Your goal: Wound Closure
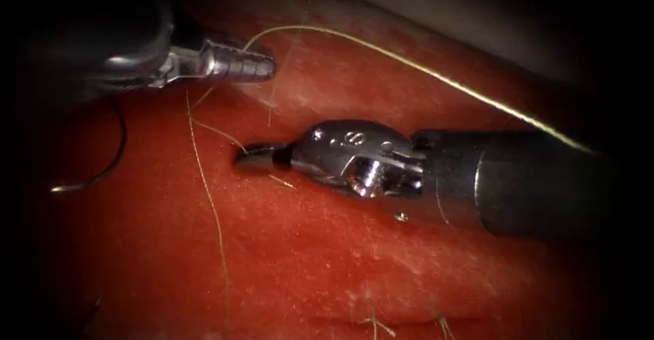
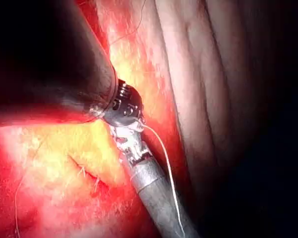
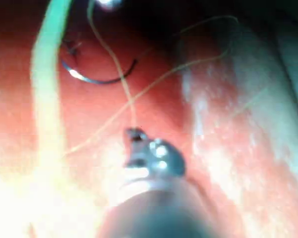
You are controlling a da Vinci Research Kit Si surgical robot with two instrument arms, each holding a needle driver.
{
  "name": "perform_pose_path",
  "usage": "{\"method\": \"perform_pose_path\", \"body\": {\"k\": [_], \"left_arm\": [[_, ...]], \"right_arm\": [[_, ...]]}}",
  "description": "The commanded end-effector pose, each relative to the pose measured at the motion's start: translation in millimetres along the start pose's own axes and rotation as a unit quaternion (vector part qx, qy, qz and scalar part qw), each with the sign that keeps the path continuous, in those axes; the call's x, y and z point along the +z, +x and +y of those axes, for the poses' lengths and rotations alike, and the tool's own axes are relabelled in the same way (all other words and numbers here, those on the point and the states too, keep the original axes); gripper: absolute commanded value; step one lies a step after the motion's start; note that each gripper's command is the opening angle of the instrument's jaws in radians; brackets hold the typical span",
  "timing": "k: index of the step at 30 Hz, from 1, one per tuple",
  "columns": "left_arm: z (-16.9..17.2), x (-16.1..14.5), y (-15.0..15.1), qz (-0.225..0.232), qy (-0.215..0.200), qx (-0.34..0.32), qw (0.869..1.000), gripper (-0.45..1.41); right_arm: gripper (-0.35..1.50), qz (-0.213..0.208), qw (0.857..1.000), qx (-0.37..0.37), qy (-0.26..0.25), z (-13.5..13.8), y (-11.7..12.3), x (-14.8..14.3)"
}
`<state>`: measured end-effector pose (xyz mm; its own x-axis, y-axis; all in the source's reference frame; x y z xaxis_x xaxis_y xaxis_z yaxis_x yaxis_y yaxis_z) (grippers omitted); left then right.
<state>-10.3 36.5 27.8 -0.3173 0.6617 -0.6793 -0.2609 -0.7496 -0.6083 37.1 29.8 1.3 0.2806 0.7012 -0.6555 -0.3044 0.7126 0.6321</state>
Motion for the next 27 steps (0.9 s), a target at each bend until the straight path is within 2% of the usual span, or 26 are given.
{"method": "perform_pose_path", "body": {"k": [1, 2, 5, 17, 19, 22, 24, 27], "left_arm": [[-0.3, 0.6, -0.5, 0.008, -0.002, 0.000, 1.000, -0.35], [-1.0, 0.1, -0.8, 0.033, -0.008, 0.000, 0.999, -0.35], [-1.7, -0.8, -1.2, 0.053, -0.013, 0.000, 0.998, -0.35], [-4.3, -3.8, -4.5, 0.082, 0.006, 0.038, 0.996, -0.35], [-4.9, -3.7, -5.3, 0.095, 0.008, 0.039, 0.995, -0.35], [-5.6, -3.4, -6.3, 0.115, 0.014, 0.045, 0.992, -0.35], [-6.2, -3.1, -7.2, 0.134, 0.018, 0.058, 0.989, -0.35], [-6.8, -2.8, -7.9, 0.157, 0.021, 0.072, 0.985, -0.35]], "right_arm": [[-0.35, 0.003, 1.000, 0.000, 0.001, 0.1, 0.1, 0.3], [-0.35, 0.009, 1.000, 0.000, 0.003, 0.1, 0.1, -0.4], [-0.35, 0.012, 1.000, 0.000, 0.007, 0.1, 0.1, -1.3], [-0.35, 0.030, 0.999, -0.006, 0.017, -0.6, -1.8, -6.3], [-0.32, 0.052, 0.998, -0.005, 0.018, -0.5, -1.9, -6.8], [0.39, 0.067, 0.998, -0.005, 0.020, -0.4, -2.1, -7.1], [1.06, 0.074, 0.997, -0.005, 0.024, -0.5, -2.3, -7.7], [1.25, 0.079, 0.997, -0.006, 0.027, -0.5, -2.5, -8.4]]}}
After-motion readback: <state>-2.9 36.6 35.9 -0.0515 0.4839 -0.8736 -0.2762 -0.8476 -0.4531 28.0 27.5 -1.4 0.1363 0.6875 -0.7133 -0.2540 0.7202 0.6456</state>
